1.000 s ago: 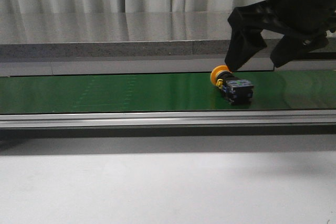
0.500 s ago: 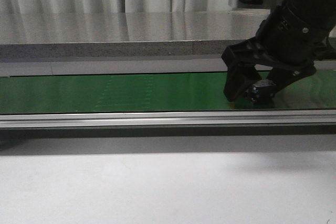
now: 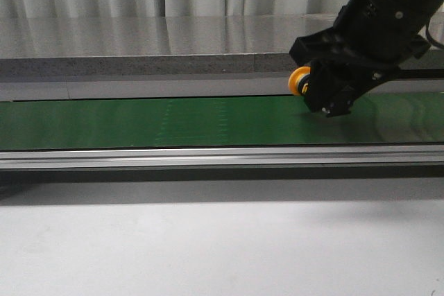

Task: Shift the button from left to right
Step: 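Lift the button with the right gripper and carry it over the green tray, then lower the button into the green tray and open the right gripper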

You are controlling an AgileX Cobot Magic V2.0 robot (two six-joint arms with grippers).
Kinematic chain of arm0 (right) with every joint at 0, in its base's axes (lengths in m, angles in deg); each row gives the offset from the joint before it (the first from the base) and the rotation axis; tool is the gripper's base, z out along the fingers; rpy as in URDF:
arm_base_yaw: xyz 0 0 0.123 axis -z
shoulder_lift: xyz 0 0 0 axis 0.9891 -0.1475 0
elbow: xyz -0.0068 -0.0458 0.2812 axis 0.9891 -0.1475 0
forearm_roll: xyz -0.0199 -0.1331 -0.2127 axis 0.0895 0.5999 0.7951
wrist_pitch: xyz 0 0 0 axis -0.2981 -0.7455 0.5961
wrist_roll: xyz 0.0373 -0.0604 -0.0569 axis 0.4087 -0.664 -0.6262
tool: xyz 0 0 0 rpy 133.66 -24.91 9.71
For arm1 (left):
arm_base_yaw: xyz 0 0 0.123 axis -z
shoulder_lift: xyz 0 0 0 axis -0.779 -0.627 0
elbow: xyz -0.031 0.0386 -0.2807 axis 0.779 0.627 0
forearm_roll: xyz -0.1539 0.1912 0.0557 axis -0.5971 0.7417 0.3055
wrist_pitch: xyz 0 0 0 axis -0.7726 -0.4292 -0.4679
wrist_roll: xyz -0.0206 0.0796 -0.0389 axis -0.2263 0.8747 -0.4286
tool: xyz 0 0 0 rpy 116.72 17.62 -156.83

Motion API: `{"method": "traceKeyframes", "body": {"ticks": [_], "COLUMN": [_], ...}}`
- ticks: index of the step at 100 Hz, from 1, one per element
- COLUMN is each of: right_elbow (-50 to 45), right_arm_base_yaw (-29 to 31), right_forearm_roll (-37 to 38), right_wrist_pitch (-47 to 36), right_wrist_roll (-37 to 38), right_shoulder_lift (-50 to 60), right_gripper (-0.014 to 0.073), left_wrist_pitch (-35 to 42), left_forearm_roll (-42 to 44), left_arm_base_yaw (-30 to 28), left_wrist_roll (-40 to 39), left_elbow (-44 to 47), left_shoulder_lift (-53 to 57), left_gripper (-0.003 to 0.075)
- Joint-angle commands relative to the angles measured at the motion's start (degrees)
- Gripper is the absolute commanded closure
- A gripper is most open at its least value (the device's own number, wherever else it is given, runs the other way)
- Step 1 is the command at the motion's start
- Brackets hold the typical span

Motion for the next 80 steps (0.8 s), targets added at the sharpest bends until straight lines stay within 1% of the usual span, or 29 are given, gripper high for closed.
{"method": "traceKeyframes", "body": {"ticks": [1, 10, 17, 36, 55, 69, 80], "right_elbow": [3.2, 4.0, 4.1, 4.1, 4.1, 4.1, 4.1], "right_arm_base_yaw": [1.7, 4.6, 8.2, 21.3, 32.7, 37.5, 39.5], "right_forearm_roll": [2.0, 4.0, 5.3, 8.3, 8.6, 8.7, 8.8], "right_wrist_pitch": [0.2, 1.5, 2.4, 3.9, 1.6, -2.5, -3.9], "right_wrist_roll": [-0.6, -0.6, -0.6, -0.6, -0.6, -1.4, -4.1], "right_shoulder_lift": [4.5, 6.3, 7.6, 8.9, 8.8, 8.0, 6.1], "right_gripper": [0.0400, 0.0400, 0.0400, 0.0400, 0.0400, 0.0400, 0.0400], "left_wrist_pitch": [4.8, 4.8, 4.8, 4.8, 4.8, 4.8, 4.8], "left_forearm_roll": [-0.9, -0.9, -0.9, -0.9, -0.9, -0.9, -0.9], "left_arm_base_yaw": [0.5, 0.5, 0.5, 0.5, 0.5, 0.5, 0.5], "left_wrist_roll": [-0.2, -0.2, -0.2, -0.2, -0.2, -0.2, -0.2], "left_elbow": [-1.5, -1.5, -1.5, -1.5, -1.5, -1.5, -1.5], "left_shoulder_lift": [-0.4, -0.4, -0.4, -0.4, -0.4, -0.4, -0.4], "left_gripper": [0.0739, 0.0739, 0.0739, 0.0739, 0.0739, 0.0739, 0.0739]}}
